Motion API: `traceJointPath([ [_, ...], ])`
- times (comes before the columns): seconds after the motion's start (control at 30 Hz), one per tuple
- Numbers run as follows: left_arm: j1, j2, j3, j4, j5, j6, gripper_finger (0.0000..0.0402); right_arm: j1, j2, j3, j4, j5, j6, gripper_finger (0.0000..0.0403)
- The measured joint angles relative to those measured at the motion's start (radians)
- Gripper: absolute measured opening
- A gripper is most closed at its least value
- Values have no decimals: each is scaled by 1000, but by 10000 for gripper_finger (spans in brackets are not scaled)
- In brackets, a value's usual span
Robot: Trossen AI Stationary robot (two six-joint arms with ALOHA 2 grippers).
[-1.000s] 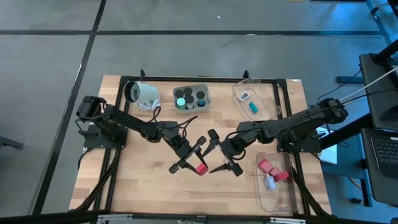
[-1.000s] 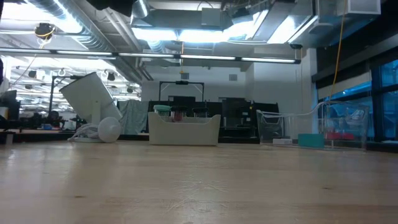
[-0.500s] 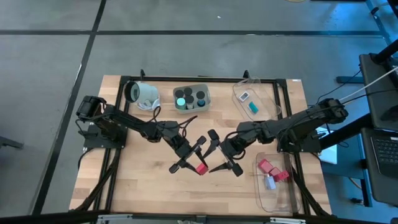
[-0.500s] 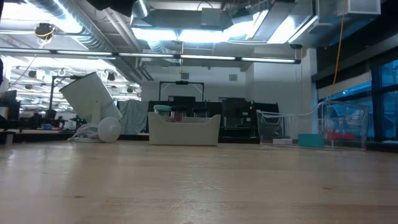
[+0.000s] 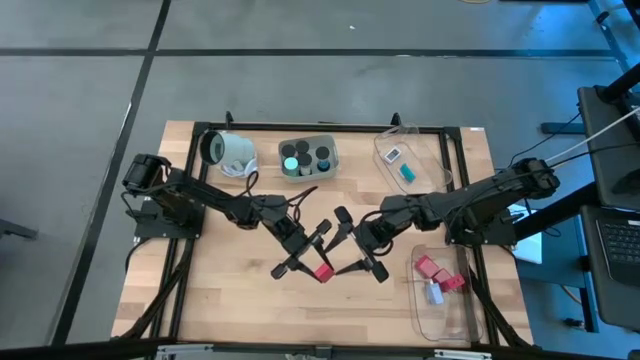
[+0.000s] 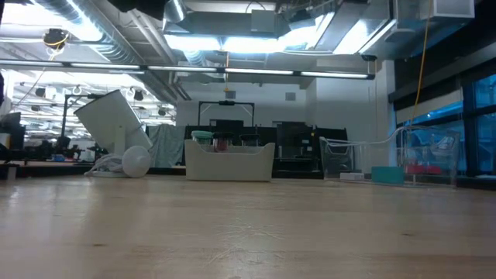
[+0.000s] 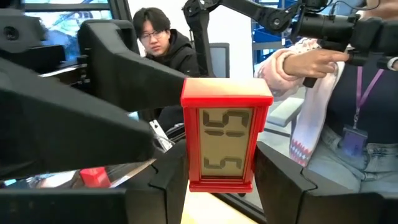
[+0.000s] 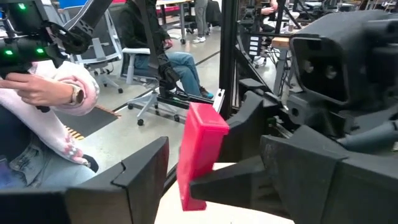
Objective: Pick & Place Office items
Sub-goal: Put the red digital clock into the top transparent bin
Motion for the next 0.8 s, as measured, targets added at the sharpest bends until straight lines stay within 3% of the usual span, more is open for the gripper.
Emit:
traceJointPath([
  [0.4,-28,0,0,0,4,9,150,-1,0,0,-14,-23,3,255],
  [0.8,15,0,0,8,-11,97,150,2,-1,0,0,1,3,255],
])
